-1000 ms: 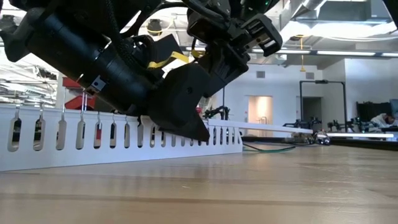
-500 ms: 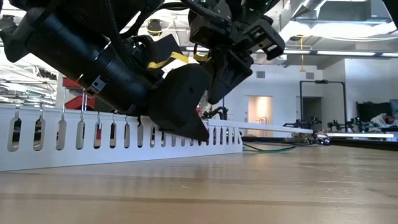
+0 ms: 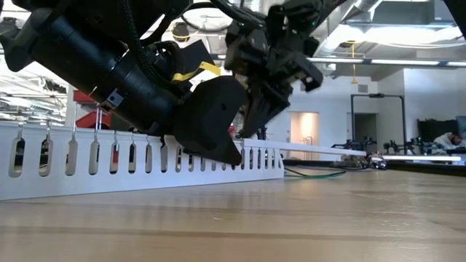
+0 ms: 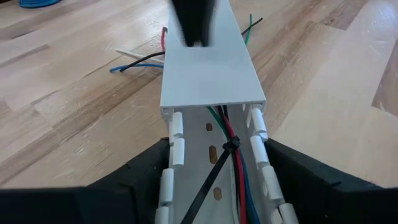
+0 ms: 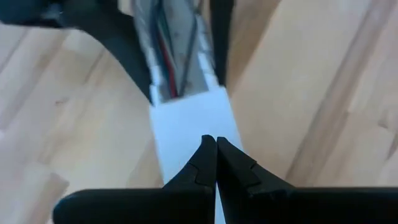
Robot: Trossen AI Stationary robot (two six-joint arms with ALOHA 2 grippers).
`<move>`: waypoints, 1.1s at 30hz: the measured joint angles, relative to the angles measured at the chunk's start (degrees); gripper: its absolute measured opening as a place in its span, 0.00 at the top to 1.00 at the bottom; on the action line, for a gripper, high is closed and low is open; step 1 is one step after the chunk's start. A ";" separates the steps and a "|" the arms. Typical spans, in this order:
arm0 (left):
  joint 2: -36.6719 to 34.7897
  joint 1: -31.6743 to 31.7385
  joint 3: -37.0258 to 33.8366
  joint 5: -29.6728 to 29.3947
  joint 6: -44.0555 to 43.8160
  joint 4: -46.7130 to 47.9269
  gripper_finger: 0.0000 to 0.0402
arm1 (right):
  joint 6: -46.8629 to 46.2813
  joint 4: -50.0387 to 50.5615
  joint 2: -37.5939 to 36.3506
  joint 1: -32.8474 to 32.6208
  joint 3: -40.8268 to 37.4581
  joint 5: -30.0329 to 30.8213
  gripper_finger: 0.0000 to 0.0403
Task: Ziptie cables
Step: Close the white cable duct
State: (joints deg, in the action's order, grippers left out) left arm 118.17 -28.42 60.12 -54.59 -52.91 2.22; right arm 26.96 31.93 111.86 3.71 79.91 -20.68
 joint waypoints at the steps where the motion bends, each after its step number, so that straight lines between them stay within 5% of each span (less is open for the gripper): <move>1: 0.00 0.00 0.01 0.02 0.00 0.00 0.43 | -0.02 -0.92 -0.03 0.30 -0.84 0.00 1.00; 26: 0.04 0.48 0.02 -1.24 1.39 -0.04 0.43 | 0.09 -12.86 0.04 -5.02 -3.18 -0.33 1.00; 33: 0.04 0.48 0.00 -1.33 1.36 -0.09 0.43 | 0.48 -9.42 -2.77 -5.45 -3.23 13.85 1.00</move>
State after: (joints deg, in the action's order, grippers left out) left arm 118.21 -27.94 60.12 -55.92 -51.55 2.13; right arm 27.44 22.51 109.09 -1.74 76.69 -6.83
